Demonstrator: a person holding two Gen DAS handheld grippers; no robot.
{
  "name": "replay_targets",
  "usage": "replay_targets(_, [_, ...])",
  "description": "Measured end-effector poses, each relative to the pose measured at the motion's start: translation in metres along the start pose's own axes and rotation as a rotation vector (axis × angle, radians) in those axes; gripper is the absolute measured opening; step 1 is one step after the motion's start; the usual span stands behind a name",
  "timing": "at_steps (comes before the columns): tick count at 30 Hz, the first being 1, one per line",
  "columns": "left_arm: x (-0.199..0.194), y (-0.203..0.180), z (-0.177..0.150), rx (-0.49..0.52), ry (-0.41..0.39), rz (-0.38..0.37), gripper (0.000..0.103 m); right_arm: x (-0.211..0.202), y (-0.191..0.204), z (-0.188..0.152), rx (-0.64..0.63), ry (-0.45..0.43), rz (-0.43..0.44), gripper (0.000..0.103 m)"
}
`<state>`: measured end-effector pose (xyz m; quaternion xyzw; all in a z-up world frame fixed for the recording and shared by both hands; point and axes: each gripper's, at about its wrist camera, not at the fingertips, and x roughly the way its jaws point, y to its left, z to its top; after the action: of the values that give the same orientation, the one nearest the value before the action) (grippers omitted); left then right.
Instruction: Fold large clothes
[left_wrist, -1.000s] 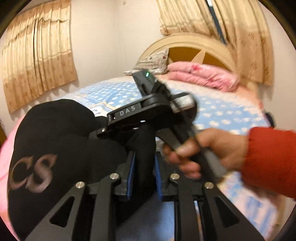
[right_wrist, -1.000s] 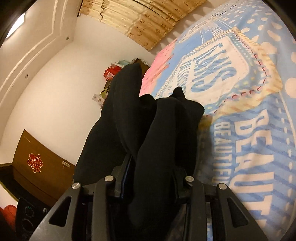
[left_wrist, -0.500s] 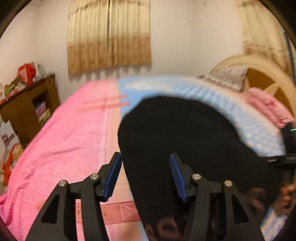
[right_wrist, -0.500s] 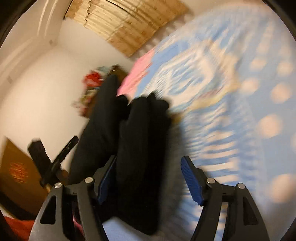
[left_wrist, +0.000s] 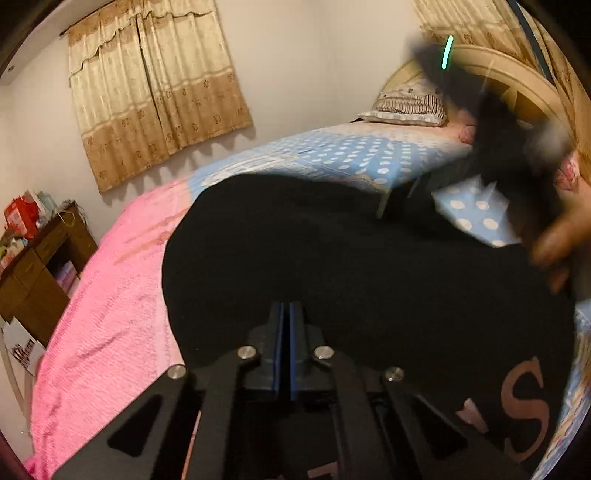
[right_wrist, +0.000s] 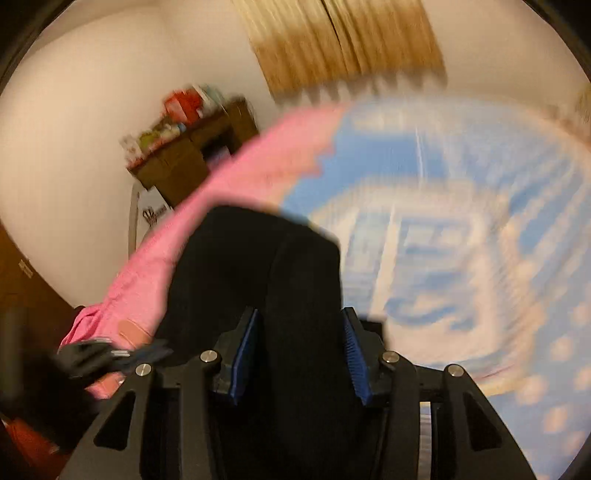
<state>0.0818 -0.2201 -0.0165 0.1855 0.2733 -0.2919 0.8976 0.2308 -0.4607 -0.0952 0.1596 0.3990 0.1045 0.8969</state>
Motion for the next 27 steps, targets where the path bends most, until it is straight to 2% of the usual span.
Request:
replay_targets(1, [0.001, 0.004, -0.002, -0.015, 0.006, -0.014, 0.0, 0.017, -0.011, -0.013, 0.064, 0.008, 0.013, 0.052])
replay_targets(3, [0.001, 0.009, -0.003, -0.038, -0.003, -0.04, 0.0, 0.016, -0.038, -0.038, 0.211, -0.1, 0.111, 0.052])
replay_targets(4, [0.002, 0.007, 0.0, -0.03, -0.008, -0.051, 0.0, 0.009, -0.049, -0.046, 0.267, -0.138, 0.131, 0.052])
replay_targets(7, [0.015, -0.01, 0.013, 0.048, 0.005, 0.001, 0.0, 0.003, -0.058, -0.056, 0.316, -0.166, 0.132, 0.052])
replay_targets(9, [0.027, -0.012, 0.015, 0.068, 0.028, 0.004, 0.0, 0.003, -0.055, -0.056, 0.317, -0.172, 0.097, 0.052])
replay_targets(12, [0.033, -0.002, 0.014, 0.029, 0.054, -0.038, 0.0, 0.009, -0.059, -0.048, 0.33, -0.153, 0.101, 0.052])
replay_targets(16, [0.014, -0.011, 0.004, 0.052, 0.039, 0.009, 0.001, 0.001, -0.057, -0.049, 0.332, -0.142, 0.108, 0.053])
replay_targets(19, [0.003, -0.001, 0.001, 0.031, 0.027, 0.03, 0.007, -0.044, -0.044, -0.05, 0.32, -0.23, 0.03, 0.055])
replay_targets(20, [0.002, 0.005, 0.002, 0.002, 0.025, 0.026, 0.013, -0.066, -0.037, -0.054, 0.299, -0.279, 0.022, 0.055])
replay_targets(22, [0.005, 0.018, 0.002, -0.079, 0.043, 0.014, 0.021, -0.092, -0.021, -0.059, 0.249, -0.302, 0.029, 0.055])
replay_targets(25, [0.007, 0.016, 0.002, -0.092, 0.056, 0.018, 0.023, -0.102, -0.001, -0.069, 0.187, -0.279, 0.044, 0.055])
replay_targets(27, [0.007, 0.009, 0.002, -0.062, 0.059, 0.047, 0.023, -0.085, 0.009, -0.08, 0.144, -0.22, 0.007, 0.055])
